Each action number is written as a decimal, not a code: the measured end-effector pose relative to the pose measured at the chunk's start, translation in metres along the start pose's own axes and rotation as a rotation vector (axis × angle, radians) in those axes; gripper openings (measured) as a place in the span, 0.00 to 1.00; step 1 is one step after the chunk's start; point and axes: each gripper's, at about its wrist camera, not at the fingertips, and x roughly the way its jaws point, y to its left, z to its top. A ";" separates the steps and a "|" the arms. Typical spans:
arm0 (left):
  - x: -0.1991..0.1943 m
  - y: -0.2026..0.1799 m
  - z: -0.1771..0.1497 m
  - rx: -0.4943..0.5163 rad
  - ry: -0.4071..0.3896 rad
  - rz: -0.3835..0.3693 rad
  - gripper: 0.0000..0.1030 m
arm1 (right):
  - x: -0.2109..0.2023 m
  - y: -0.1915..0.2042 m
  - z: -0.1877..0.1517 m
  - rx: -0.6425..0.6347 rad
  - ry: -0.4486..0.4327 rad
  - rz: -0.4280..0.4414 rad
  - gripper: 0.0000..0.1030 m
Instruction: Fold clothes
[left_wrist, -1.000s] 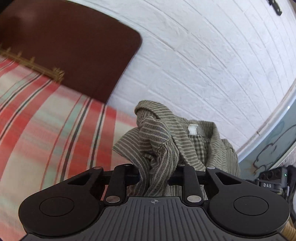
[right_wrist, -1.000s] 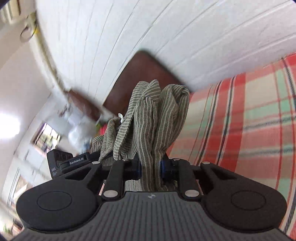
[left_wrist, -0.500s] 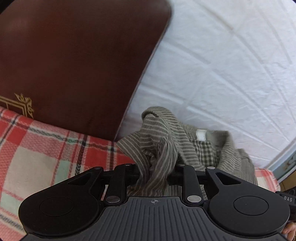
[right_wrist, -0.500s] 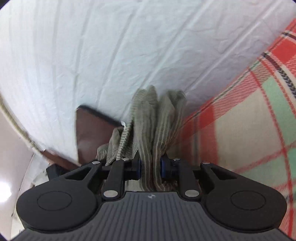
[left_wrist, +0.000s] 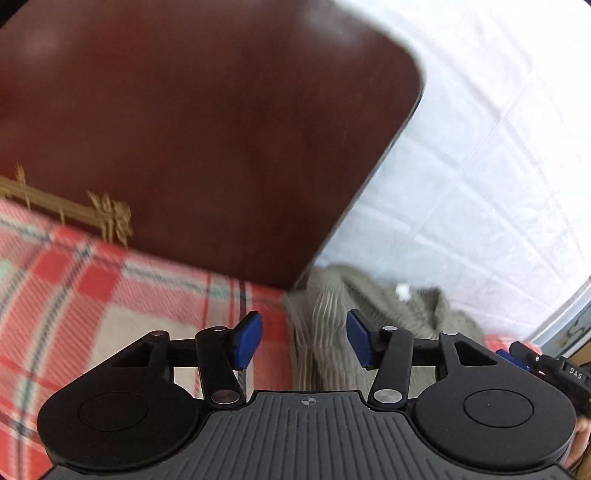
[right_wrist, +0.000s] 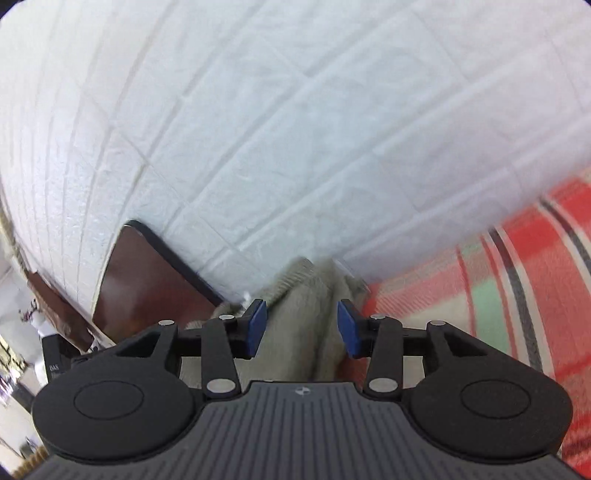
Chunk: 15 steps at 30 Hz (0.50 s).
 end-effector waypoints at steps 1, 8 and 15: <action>-0.002 -0.003 0.003 0.002 -0.007 -0.019 0.61 | -0.002 0.006 0.003 -0.026 -0.018 0.000 0.43; 0.032 -0.012 0.003 0.022 0.046 0.039 0.59 | 0.019 0.025 0.002 -0.115 0.003 -0.016 0.43; 0.059 -0.011 0.004 0.018 0.094 0.026 0.57 | 0.023 0.016 0.001 -0.153 -0.020 -0.123 0.49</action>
